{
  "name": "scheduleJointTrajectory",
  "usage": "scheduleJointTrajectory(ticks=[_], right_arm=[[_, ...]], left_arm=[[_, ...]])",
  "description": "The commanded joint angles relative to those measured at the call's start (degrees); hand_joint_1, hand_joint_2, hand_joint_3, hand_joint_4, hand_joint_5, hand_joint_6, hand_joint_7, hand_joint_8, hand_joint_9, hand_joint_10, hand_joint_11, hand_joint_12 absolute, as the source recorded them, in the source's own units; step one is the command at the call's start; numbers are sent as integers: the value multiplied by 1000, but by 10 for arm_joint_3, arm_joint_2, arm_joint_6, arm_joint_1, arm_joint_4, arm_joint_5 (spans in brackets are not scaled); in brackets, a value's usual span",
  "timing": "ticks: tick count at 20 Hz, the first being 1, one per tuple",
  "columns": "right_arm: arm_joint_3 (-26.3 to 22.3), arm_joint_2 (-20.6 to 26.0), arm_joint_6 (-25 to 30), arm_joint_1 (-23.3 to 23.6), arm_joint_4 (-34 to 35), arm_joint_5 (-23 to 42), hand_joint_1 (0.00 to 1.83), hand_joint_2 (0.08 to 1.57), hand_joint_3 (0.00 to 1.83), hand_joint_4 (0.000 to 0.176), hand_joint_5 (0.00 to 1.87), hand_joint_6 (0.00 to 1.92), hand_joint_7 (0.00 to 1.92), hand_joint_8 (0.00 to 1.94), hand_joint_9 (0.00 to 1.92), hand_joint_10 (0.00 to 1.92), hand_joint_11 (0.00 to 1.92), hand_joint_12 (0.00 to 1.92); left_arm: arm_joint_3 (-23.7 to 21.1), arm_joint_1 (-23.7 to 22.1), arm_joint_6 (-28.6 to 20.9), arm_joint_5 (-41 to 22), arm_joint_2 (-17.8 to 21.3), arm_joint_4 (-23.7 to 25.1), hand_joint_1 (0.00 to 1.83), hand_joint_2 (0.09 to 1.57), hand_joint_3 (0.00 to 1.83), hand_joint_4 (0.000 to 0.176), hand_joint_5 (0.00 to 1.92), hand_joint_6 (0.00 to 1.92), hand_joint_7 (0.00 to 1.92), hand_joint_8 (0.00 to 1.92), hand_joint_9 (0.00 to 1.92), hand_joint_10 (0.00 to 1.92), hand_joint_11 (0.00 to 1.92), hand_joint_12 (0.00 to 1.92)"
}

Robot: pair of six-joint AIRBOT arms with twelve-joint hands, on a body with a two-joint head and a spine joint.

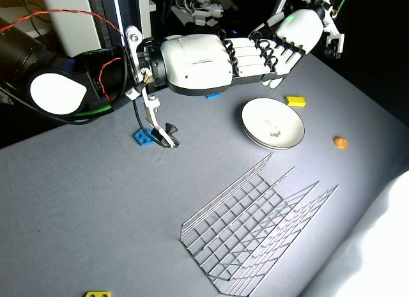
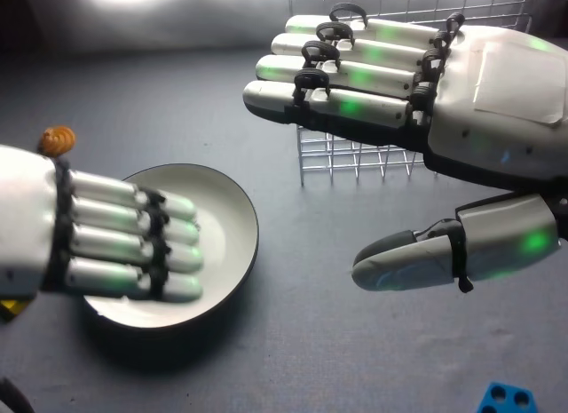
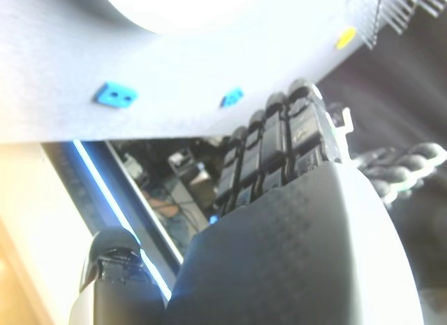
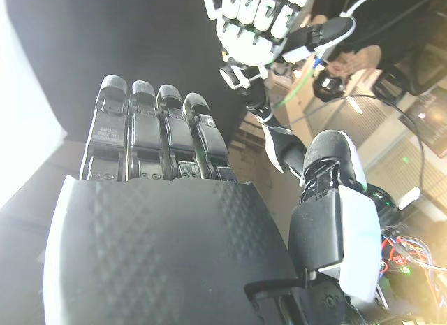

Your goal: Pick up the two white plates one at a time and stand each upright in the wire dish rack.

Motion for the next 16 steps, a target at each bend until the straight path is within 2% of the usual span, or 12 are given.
scheduleJointTrajectory(ticks=[1,7,11,16], right_arm=[[-1,0,-2,4,20,64,0,1078,0,0,0,0,0,0,0,0,0,0],[1,0,0,4,17,64,0,1083,0,0,0,0,0,0,0,0,0,0],[23,-6,76,15,-36,65,0,1096,4,0,0,0,0,0,0,0,0,0],[29,-9,77,15,-36,68,0,1098,4,0,0,0,0,0,0,0,0,0]], left_arm=[[2,8,-2,-6,-3,-30,0,1028,12,0,0,0,0,0,0,0,0,0],[32,62,7,16,-35,-30,0,1025,8,0,0,0,0,0,0,0,0,0],[62,78,7,34,-48,-32,0,1026,8,0,0,0,0,0,0,0,0,0],[80,84,1,52,-56,-33,0,1043,14,0,0,0,0,0,0,0,0,0]])
